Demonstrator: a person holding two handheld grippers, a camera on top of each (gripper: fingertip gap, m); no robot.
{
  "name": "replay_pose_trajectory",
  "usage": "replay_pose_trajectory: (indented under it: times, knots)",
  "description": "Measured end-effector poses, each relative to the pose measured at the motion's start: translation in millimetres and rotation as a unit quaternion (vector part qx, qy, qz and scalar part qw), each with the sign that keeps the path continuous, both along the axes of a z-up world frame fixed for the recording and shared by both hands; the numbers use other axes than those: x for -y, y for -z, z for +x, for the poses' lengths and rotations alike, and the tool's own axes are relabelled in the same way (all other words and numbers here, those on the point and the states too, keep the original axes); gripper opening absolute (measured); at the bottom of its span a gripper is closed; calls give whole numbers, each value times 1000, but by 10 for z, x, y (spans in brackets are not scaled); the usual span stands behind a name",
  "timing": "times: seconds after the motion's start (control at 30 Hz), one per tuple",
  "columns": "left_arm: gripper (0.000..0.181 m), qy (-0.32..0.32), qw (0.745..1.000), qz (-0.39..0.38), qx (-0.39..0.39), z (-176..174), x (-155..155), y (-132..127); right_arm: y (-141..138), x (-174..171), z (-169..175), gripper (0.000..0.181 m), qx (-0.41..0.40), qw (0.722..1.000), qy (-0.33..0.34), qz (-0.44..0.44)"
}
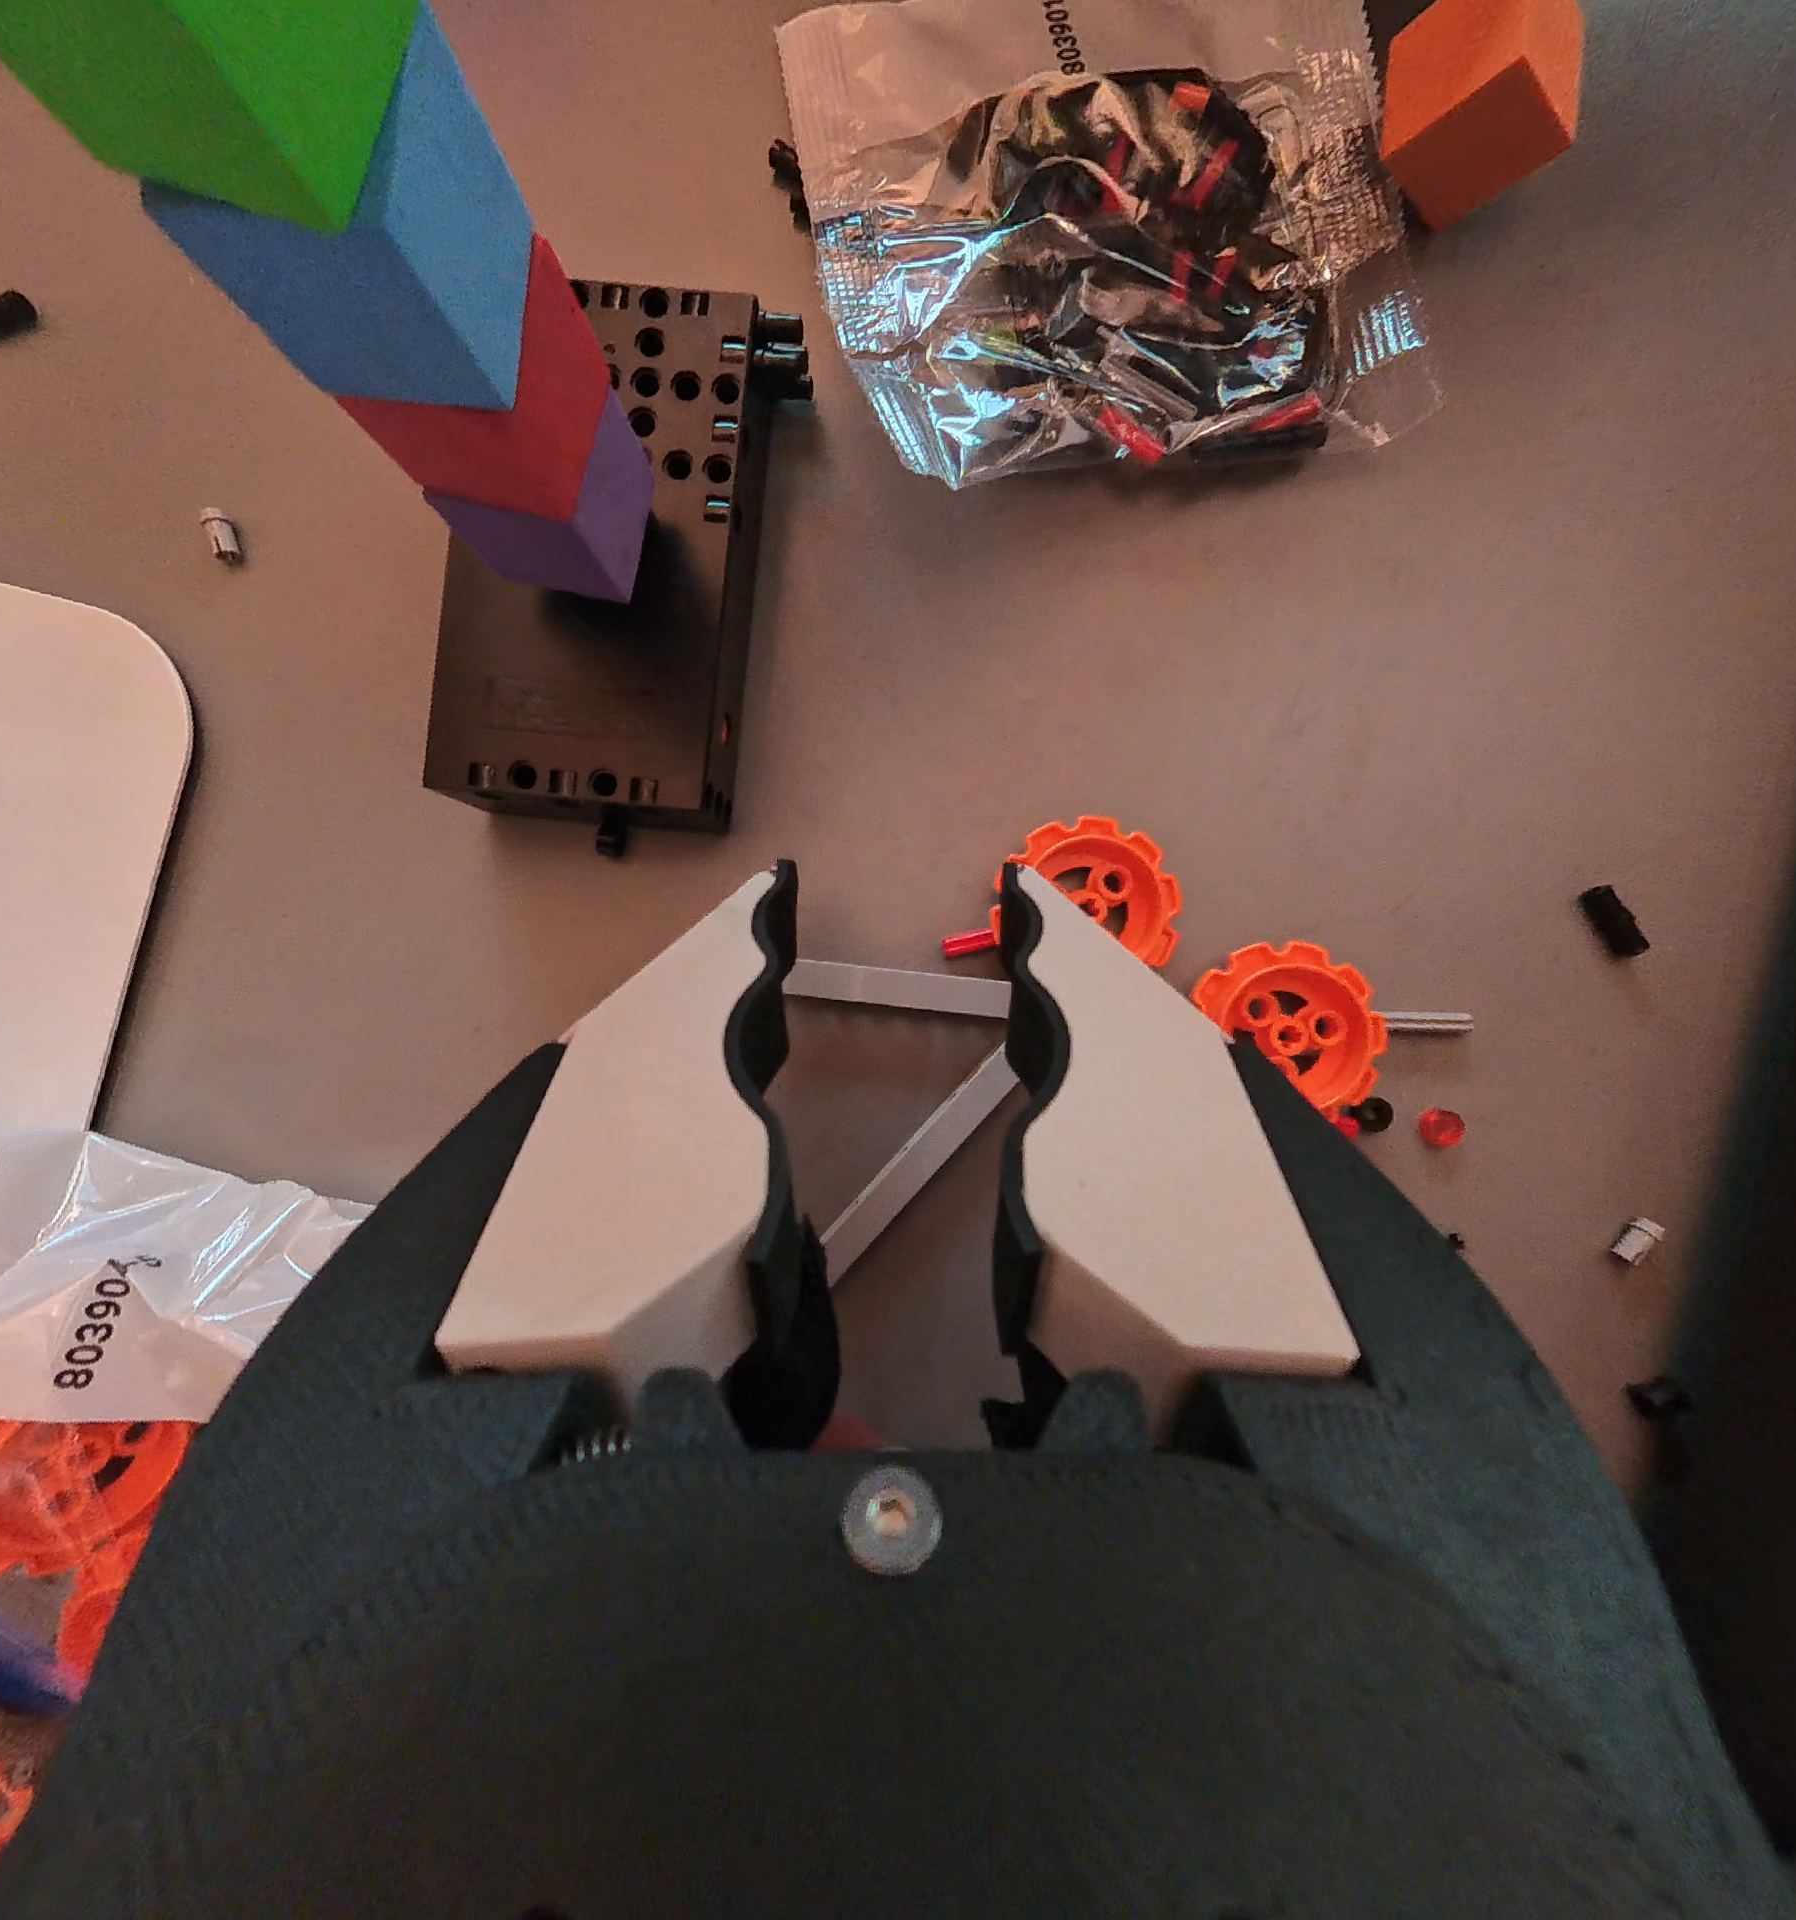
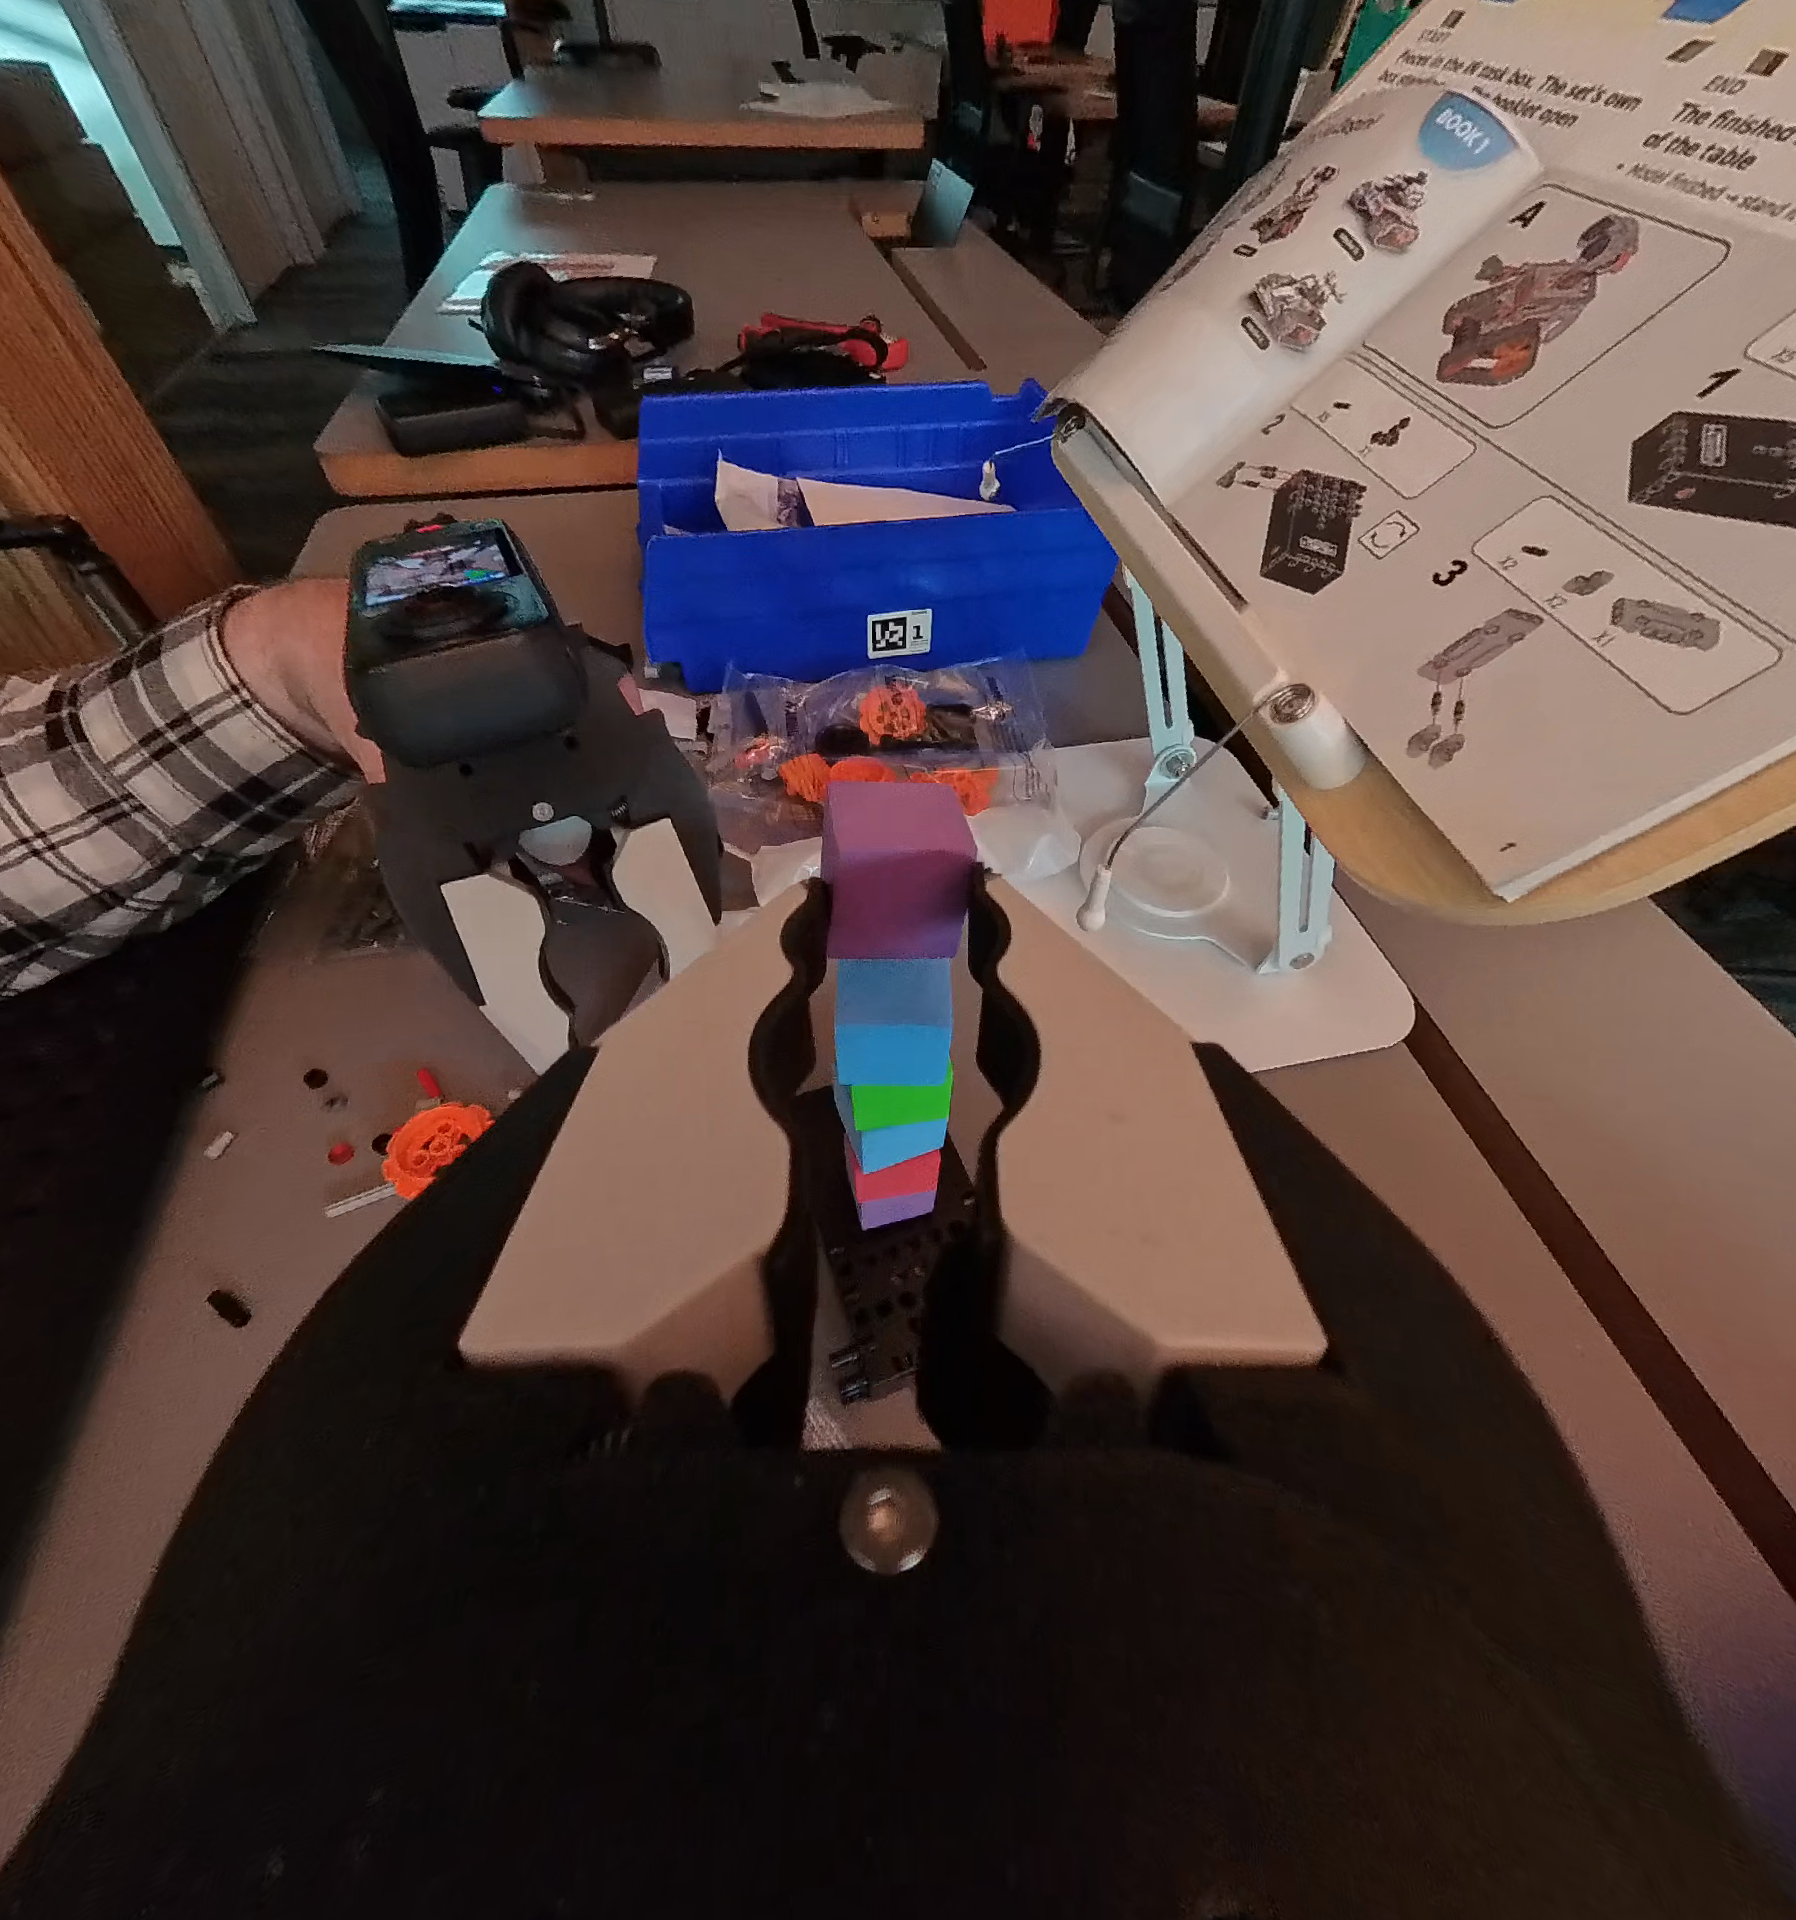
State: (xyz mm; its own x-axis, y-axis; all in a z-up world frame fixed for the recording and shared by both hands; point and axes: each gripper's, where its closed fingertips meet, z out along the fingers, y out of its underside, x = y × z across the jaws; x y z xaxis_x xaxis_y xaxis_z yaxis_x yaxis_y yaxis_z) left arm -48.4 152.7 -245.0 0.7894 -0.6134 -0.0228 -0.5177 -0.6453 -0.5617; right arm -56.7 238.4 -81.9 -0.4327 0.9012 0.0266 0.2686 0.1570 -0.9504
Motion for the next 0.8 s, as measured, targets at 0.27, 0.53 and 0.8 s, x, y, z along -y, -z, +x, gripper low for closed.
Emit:
replay_pose_trajectory:
  times: [0.27,0.53,0.8]
  knots:
    - [37,0,1000,0,0,1,1,-1,200,-38,-29,26,0,1000,-2,-11]
    - [38,1,1000,-3,-1,7,1,12,223,-24,-16,30,6,1000,-5,-12]
    - [38,0,1000,-1,-1,1,7,3,155,-92,43,36,5,1000,16,0]
